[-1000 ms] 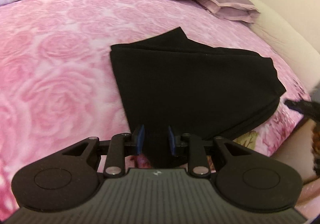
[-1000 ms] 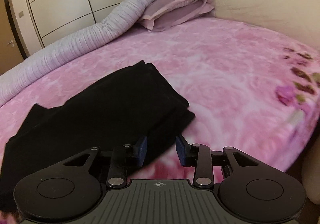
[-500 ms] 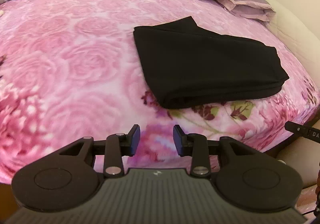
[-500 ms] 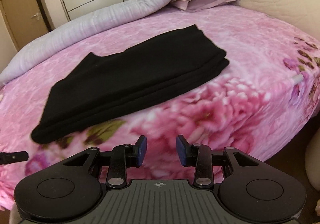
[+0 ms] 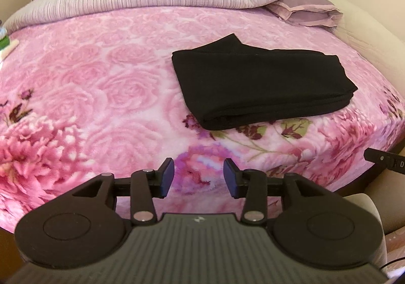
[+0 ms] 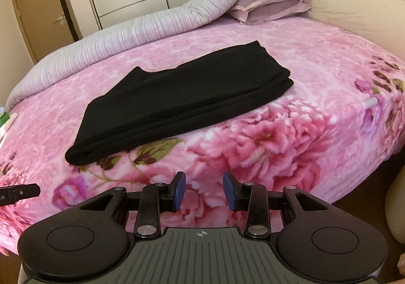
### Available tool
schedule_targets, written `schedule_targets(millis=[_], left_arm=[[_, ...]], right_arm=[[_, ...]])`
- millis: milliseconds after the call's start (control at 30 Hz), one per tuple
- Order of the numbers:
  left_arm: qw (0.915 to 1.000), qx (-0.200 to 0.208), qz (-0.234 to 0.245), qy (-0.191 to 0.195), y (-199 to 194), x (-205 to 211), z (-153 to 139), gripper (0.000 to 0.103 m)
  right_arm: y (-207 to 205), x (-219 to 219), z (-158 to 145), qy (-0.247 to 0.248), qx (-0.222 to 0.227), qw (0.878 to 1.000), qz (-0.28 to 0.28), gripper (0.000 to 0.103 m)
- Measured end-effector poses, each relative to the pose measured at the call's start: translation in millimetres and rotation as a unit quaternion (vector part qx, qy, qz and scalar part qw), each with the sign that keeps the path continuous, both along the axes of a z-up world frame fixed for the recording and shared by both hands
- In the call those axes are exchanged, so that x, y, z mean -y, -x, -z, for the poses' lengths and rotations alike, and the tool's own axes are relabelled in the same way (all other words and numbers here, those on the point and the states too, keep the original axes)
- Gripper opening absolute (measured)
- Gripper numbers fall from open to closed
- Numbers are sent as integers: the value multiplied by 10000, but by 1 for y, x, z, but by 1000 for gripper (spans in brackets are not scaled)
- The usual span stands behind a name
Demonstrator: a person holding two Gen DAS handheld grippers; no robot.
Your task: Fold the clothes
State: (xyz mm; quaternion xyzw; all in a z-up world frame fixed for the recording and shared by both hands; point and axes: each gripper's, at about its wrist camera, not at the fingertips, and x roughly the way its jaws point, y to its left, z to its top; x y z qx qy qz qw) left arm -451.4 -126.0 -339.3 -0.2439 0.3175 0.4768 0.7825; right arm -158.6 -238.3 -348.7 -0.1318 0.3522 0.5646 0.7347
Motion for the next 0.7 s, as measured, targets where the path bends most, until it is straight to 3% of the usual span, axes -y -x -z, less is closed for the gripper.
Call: schedule_targets(millis=[267, 467, 600, 700], left_arm=[[9998, 17, 143, -166, -2, 17, -11, 40], [9990, 353, 265, -50, 10, 11, -14, 40], [9972, 709, 188, 137, 28, -9, -7, 39], [9961, 852, 21, 243, 38, -27, 3, 39]], right_arm=[[0, 21, -10, -180, 8, 9998, 92, 37], [-5, 23, -14, -331, 193, 9992, 90, 37], [-6, 15, -16, -687, 683, 9953, -27, 39], [1, -4, -6, -617, 1175, 9905, -349, 46]])
